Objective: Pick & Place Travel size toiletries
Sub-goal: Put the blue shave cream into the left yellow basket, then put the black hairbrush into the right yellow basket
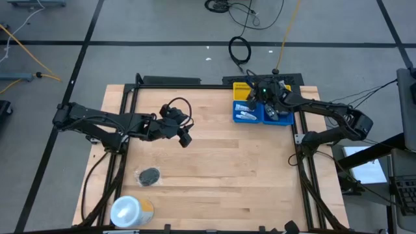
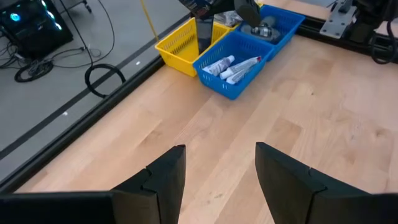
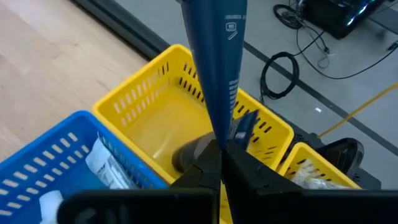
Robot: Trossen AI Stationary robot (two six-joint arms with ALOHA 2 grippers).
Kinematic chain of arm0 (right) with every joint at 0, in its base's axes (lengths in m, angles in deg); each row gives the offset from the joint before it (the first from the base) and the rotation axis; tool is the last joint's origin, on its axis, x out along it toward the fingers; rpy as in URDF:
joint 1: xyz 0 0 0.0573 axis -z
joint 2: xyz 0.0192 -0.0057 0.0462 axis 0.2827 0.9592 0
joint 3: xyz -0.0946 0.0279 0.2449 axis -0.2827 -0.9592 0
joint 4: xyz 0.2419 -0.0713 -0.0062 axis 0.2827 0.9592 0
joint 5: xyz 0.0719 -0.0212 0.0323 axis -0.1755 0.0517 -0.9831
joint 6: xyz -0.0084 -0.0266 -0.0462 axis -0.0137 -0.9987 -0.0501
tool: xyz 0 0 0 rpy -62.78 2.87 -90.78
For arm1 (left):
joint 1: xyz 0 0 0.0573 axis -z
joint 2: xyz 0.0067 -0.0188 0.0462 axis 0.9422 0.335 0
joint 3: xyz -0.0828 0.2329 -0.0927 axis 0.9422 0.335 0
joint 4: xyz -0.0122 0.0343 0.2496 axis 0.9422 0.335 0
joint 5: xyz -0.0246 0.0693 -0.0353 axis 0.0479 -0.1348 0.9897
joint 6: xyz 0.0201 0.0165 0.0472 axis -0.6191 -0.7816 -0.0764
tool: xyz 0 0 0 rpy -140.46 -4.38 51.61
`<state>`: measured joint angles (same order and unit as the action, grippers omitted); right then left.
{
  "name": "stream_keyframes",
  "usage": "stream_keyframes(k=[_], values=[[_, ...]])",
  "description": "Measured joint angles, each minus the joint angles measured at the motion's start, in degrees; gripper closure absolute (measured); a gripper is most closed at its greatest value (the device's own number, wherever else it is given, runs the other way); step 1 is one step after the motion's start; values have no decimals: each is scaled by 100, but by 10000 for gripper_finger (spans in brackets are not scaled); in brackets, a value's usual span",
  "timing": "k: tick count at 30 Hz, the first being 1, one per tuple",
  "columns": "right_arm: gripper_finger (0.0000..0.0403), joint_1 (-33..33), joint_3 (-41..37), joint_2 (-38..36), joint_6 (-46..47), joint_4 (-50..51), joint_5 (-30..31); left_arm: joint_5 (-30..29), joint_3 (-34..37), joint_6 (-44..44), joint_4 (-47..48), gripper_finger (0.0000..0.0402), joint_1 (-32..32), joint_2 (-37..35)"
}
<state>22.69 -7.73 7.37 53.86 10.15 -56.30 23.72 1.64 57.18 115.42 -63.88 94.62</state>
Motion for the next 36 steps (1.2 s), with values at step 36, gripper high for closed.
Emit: stream_keyframes(k=[36], values=[[363,33,0,3,-408,111,13,160,0,614,437,210,443,-2]])
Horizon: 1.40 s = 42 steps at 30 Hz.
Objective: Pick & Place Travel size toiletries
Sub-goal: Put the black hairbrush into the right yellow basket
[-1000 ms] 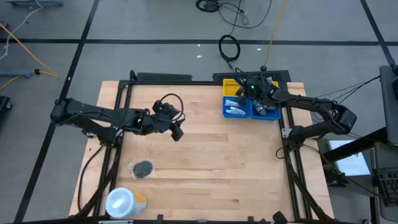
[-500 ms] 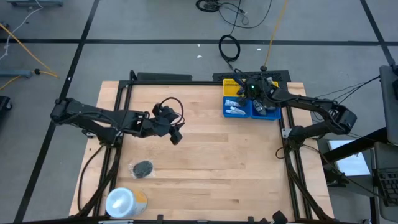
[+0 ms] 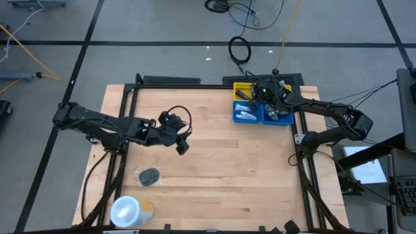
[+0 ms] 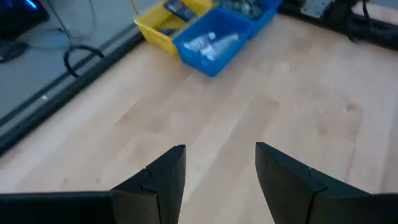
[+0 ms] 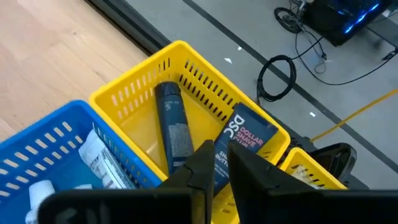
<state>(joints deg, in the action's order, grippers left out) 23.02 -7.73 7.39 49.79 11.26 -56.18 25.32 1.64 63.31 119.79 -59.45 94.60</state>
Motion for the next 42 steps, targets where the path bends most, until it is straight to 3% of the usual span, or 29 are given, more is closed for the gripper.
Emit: stream_keyframes(k=[3,9,13,22,26,36,42], values=[[363,-17,0,0,52,-82,-26,472,0,22,258,210,10,0],[362,-176,0,0,14,-278,-1139,1936,0,102,1164,211,19,0],[360,-368,0,0,20,-430,-1358,2482,0,505,1616,211,81,0],[357,-846,0,0,19,-651,-1360,2967,2,1474,2829,210,520,303],[359,-959,0,0,2,-695,-1358,3282,2,1790,2890,211,778,524],[356,-1139,0,0,1,-811,-1355,3432,4,2493,3223,211,1364,1211],[355,-1230,0,0,-1,-815,-1355,3957,4,2731,3624,211,1483,1768]])
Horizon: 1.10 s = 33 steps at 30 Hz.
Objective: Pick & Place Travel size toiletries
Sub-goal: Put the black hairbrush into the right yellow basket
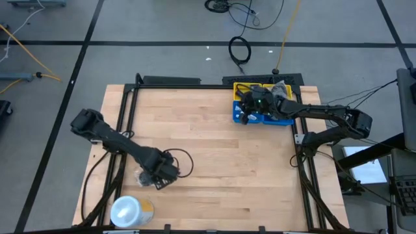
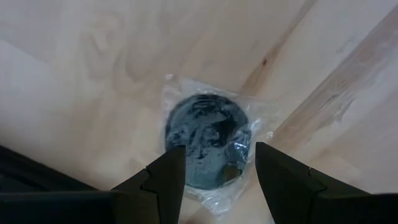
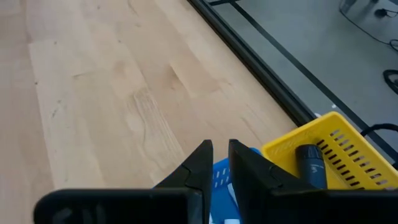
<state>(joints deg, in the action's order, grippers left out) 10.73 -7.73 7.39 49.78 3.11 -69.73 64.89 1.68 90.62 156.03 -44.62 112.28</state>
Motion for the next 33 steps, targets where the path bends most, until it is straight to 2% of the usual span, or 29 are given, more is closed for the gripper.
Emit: stream_keyframes(k=[13,25,33], values=[[355,-27,0,0,0,-1,0,525,0,-267,-605,210,59,756],[355,-27,0,0,0,1,0,830,0,-51,-574,211,233,1105],[355,-27,0,0,3,2,0,932,0,-428,-600,211,373,1485]])
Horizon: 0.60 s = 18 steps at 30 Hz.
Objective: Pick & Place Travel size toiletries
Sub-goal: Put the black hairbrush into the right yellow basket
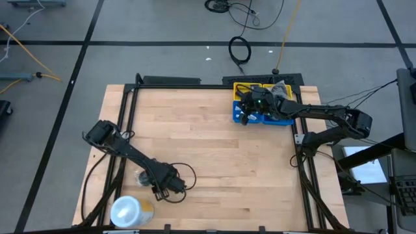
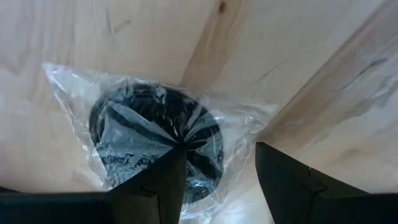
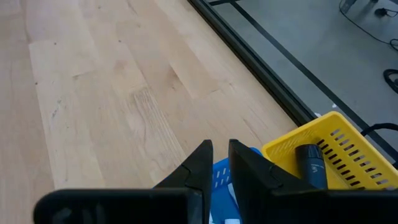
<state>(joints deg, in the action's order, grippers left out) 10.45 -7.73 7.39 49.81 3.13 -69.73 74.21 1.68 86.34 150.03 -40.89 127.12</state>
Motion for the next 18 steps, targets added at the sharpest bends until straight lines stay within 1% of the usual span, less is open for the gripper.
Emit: stream_keyframes(k=[6,8,11,16,17,18], values=[[356,0,-12,0,14,-15,0,-9,-11,-134,26,212,33,174],[355,0,-55,-2,14,-63,0,-16,-11,-132,27,223,33,177],[356,0,-121,-2,14,-57,0,-117,-6,-117,54,264,33,177],[356,0,-190,-2,16,-101,0,-200,2,-220,194,373,6,170],[355,0,-190,-2,17,-134,0,-202,2,-221,229,386,-8,170],[355,0,-190,-2,17,-174,0,-220,2,-213,280,391,-23,170]])
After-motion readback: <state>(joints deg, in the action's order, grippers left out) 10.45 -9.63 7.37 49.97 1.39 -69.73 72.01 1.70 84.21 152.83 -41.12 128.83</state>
